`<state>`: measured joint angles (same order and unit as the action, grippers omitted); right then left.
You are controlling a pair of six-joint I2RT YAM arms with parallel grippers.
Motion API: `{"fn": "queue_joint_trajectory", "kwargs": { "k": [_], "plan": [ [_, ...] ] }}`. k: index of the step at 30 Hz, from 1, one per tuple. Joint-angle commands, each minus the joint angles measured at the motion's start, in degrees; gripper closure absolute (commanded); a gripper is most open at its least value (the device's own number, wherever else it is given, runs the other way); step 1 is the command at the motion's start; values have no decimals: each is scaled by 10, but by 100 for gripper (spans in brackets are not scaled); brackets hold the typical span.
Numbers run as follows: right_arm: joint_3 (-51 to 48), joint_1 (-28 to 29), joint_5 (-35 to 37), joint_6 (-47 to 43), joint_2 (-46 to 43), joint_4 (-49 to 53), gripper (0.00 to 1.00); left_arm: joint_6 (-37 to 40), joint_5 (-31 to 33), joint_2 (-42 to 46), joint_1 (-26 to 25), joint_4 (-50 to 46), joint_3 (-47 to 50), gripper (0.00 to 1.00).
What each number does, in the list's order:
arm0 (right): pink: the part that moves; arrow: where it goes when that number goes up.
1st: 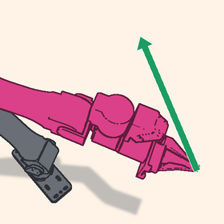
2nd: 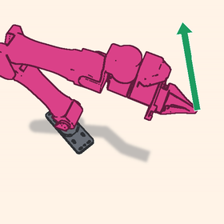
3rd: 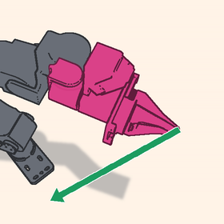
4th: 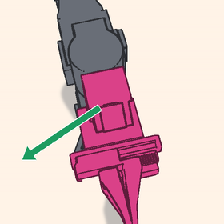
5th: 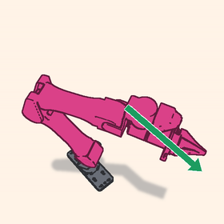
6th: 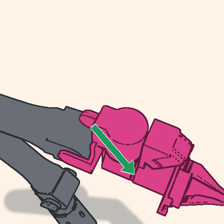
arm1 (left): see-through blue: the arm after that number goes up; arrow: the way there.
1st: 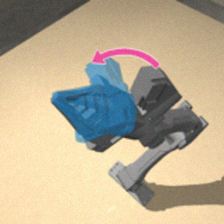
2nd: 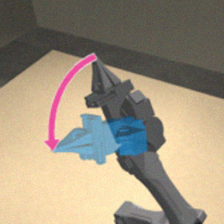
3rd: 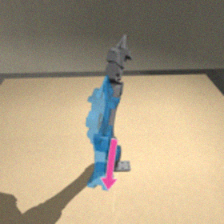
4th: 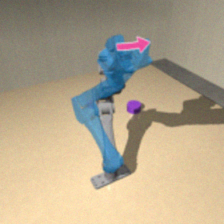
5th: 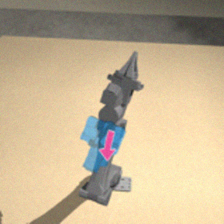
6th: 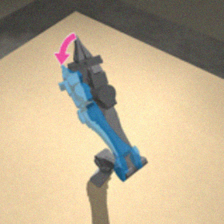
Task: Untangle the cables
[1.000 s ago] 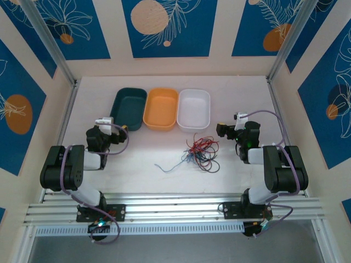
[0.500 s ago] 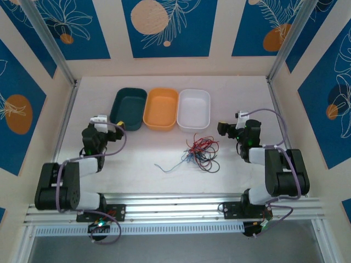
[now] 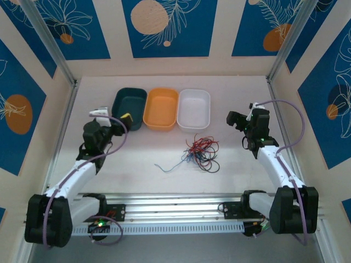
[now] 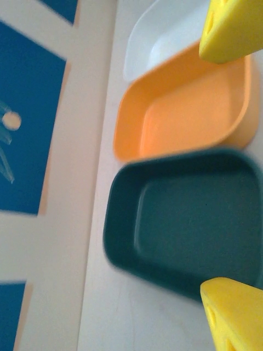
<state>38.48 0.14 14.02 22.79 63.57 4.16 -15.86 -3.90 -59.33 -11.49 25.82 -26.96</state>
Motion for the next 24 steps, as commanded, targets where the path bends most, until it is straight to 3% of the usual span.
{"fn": "queue_joint_trajectory", "kwargs": {
  "k": [1, 7, 12, 19, 24],
  "plan": [
    [12, 19, 2, 85, -10, 153, 1, -25, 51, 5, -72, -61, -24, 0],
    [-7, 69, -23, 155, -29, 198, 2, -64, 32, -81, -205, -20, -50, 0],
    [-19, 94, -31, 208, -45, 228, 9, -46, 0, -186, -293, 6, -107, 0],
    [-35, 97, -25, 240, -72, 255, 11, -27, -63, -329, -350, -12, -221, 1],
    [-33, 99, -26, 244, -83, 270, 11, -8, -72, -396, -378, -43, -287, 17]
  ]
}}
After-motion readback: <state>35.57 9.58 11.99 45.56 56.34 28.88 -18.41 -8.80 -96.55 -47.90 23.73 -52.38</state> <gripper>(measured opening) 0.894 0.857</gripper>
